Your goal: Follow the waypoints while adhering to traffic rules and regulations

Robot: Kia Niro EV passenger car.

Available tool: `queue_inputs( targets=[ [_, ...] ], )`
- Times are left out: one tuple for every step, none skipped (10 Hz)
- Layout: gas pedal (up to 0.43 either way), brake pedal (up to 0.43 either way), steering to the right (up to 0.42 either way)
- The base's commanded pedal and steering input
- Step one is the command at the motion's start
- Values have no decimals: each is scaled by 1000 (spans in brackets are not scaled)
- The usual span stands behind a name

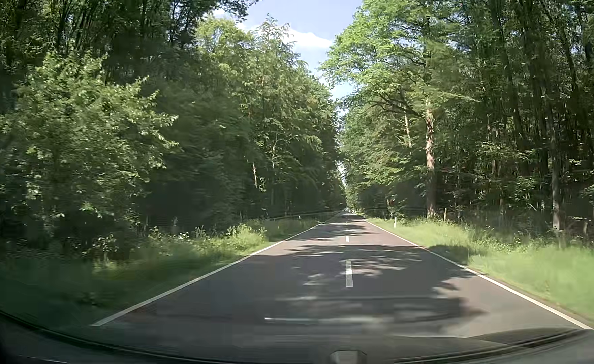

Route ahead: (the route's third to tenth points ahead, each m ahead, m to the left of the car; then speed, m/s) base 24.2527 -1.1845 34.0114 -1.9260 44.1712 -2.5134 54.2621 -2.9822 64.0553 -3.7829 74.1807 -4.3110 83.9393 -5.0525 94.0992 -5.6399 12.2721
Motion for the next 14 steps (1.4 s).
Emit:
queue_inputs(
  targets=[
    [358, 30, 33],
    [358, 30, 33],
    [358, 30, 33],
    [358, 30, 33],
    [358, 30, 33],
    [358, 30, 32],
    [358, 30, 32],
    [358, 30, 31],
    [358, 30, 29],
    [358, 30, 29],
    [358, 30, 28],
    [370, 30, 27],
    [370, 30, 24],
    [370, 30, 24]
  ],
)
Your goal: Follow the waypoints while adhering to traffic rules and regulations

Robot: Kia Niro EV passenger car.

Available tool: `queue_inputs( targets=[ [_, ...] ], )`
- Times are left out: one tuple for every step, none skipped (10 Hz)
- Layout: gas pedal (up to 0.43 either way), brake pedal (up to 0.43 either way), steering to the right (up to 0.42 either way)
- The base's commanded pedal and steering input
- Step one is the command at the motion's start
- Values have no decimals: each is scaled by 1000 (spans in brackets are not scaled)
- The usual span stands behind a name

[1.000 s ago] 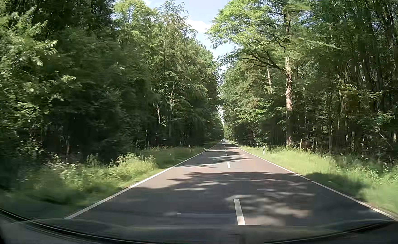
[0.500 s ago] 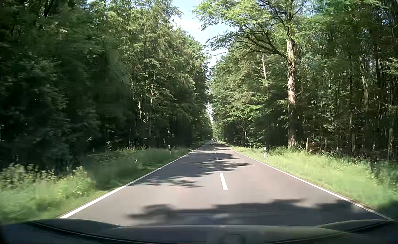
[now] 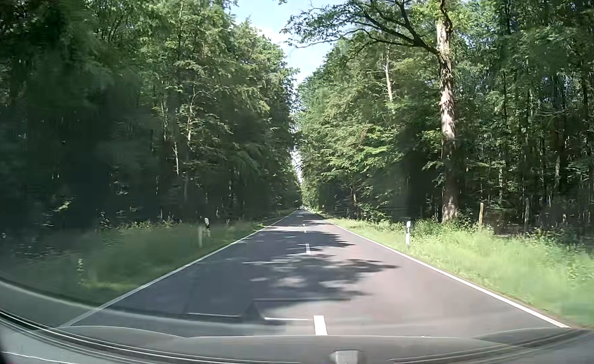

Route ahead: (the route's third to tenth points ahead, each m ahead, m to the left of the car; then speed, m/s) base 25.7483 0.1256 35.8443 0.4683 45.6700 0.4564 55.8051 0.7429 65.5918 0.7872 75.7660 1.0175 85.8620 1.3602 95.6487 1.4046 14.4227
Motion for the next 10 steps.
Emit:
queue_inputs(
  targets=[
    [370, 30, 23],
    [370, 30, 21],
    [370, 37, 17],
    [370, 30, 13],
    [370, 30, 7],
    [370, 30, 1],
    [370, 30, -4],
    [370, 37, -8],
    [370, 30, -10],
    [370, 30, -11]
  ],
)
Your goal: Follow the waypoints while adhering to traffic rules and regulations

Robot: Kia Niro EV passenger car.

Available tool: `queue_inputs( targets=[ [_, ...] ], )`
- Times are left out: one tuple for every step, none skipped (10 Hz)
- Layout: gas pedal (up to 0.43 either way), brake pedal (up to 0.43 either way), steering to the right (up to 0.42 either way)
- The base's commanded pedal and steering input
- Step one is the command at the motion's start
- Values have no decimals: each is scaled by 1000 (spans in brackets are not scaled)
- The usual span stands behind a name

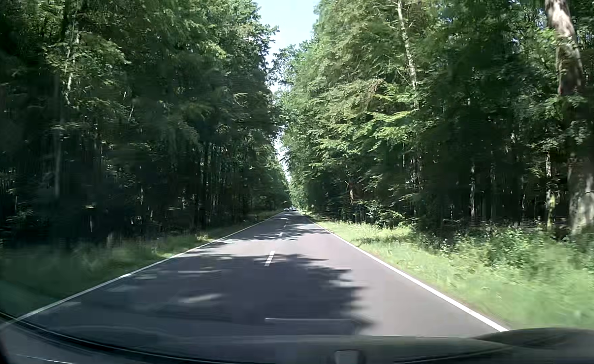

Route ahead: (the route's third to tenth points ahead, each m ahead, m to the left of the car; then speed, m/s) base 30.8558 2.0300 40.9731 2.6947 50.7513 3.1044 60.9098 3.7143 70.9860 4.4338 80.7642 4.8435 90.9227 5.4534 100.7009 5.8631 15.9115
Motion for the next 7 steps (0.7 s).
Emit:
queue_inputs(
  targets=[
    [370, 30, -11],
    [370, 30, -12],
    [370, 30, -12],
    [370, 30, -12],
    [370, 30, -12],
    [370, 30, -13],
    [370, 30, -13]
  ],
)
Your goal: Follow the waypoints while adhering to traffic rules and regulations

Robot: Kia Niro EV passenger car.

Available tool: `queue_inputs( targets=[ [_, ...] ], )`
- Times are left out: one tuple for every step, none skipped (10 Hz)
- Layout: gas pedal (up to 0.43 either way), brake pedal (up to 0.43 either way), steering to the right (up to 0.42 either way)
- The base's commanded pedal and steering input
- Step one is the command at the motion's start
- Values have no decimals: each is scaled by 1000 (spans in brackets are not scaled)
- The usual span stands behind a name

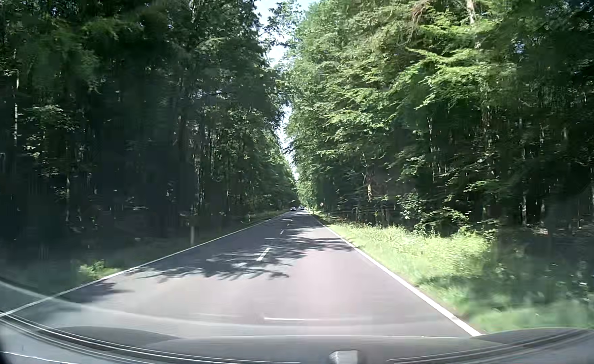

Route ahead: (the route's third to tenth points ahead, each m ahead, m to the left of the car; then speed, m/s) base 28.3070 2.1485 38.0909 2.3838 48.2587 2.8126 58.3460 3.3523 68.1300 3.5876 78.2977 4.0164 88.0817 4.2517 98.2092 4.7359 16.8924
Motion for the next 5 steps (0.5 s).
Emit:
queue_inputs(
  targets=[
    [370, 30, -13],
    [370, 30, -13],
    [370, 30, -13],
    [370, 37, -12],
    [370, 30, -11]
  ],
)
